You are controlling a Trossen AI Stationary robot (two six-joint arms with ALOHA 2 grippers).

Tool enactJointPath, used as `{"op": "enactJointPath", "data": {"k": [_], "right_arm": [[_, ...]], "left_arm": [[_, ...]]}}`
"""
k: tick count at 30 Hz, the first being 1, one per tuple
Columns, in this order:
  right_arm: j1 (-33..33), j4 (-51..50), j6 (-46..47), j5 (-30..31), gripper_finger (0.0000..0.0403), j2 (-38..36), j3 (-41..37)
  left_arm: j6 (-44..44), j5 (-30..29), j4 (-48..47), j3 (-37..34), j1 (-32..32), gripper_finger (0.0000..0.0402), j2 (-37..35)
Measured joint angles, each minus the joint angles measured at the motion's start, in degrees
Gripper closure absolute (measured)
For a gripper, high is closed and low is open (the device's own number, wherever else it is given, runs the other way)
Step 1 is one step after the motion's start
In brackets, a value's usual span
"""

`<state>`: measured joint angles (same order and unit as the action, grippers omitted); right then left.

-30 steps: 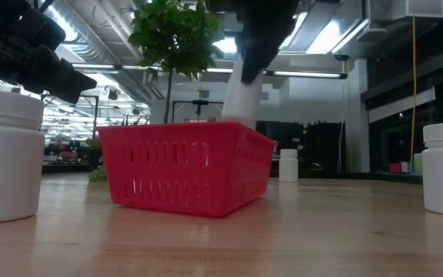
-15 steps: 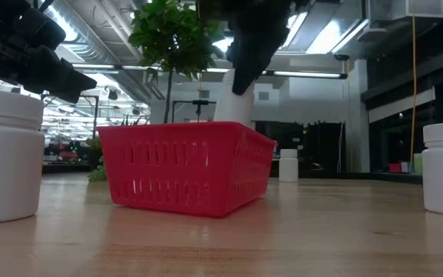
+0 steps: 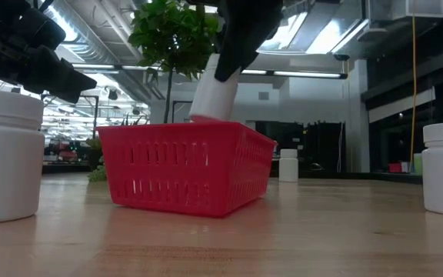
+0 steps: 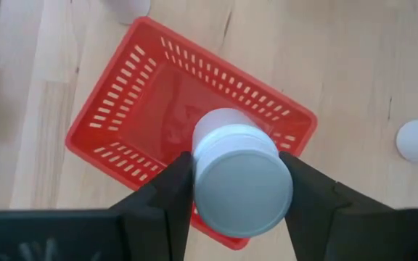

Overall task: Pick and place pill bottles into a basket
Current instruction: Put the white medicine bottle into the red bin

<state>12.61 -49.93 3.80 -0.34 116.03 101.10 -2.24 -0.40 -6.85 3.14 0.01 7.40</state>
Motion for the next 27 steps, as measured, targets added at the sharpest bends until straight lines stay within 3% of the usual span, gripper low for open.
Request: {"op": "enactJointPath", "data": {"k": [27], "right_arm": [[-4.2, 2.1, -2.8, -1.7, 0.0241, 7.2, -0.1]], "left_arm": [[0.0, 0.0, 0.0, 0.0, 0.0, 0.0398, 0.0]]}}
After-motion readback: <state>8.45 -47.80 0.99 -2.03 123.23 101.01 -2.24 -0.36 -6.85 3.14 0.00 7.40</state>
